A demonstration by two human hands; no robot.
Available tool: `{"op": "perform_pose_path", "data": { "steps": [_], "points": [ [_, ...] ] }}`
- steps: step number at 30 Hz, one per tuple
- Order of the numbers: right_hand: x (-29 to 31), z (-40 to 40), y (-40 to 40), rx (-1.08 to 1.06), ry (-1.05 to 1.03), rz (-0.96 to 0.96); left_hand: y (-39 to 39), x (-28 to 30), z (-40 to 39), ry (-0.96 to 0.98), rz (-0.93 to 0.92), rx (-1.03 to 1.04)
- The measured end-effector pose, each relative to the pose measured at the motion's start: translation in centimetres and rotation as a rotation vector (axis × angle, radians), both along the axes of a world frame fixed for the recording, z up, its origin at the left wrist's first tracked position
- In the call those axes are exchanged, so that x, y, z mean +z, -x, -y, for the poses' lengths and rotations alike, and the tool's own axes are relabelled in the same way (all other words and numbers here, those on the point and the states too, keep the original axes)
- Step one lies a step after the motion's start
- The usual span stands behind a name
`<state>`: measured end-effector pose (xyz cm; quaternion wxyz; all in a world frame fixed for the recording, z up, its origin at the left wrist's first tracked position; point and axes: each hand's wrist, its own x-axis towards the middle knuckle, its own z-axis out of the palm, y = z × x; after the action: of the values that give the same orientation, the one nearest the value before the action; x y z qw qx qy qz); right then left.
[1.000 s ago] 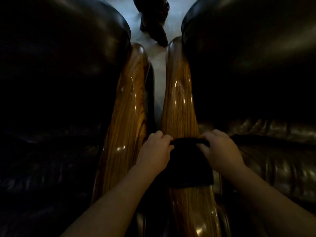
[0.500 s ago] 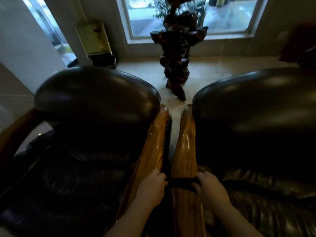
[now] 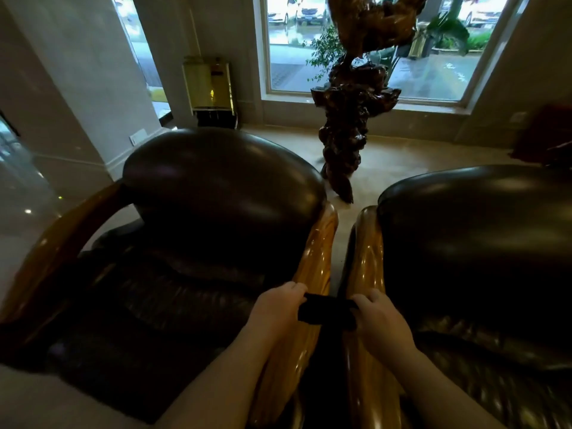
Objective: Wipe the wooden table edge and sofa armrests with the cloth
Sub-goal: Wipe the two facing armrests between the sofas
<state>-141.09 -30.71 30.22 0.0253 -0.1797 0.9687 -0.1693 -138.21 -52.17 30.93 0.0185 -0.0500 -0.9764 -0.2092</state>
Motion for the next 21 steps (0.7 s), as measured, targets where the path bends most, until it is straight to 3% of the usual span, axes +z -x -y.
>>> {"op": "perform_pose_path", "data": {
  "steps": [11,21],
  "points": [
    [0.6,12.9,-9.0,-0.058,-0.021,-0.048,-6.5,-0.3,12.8,0.120,-0.140,-0.142],
    [-2.4,14.6,-11.8,-0.162,-0.054,0.010,-7.7,-3.3,14.5,0.041,-0.059,-0.193]
  ]
}}
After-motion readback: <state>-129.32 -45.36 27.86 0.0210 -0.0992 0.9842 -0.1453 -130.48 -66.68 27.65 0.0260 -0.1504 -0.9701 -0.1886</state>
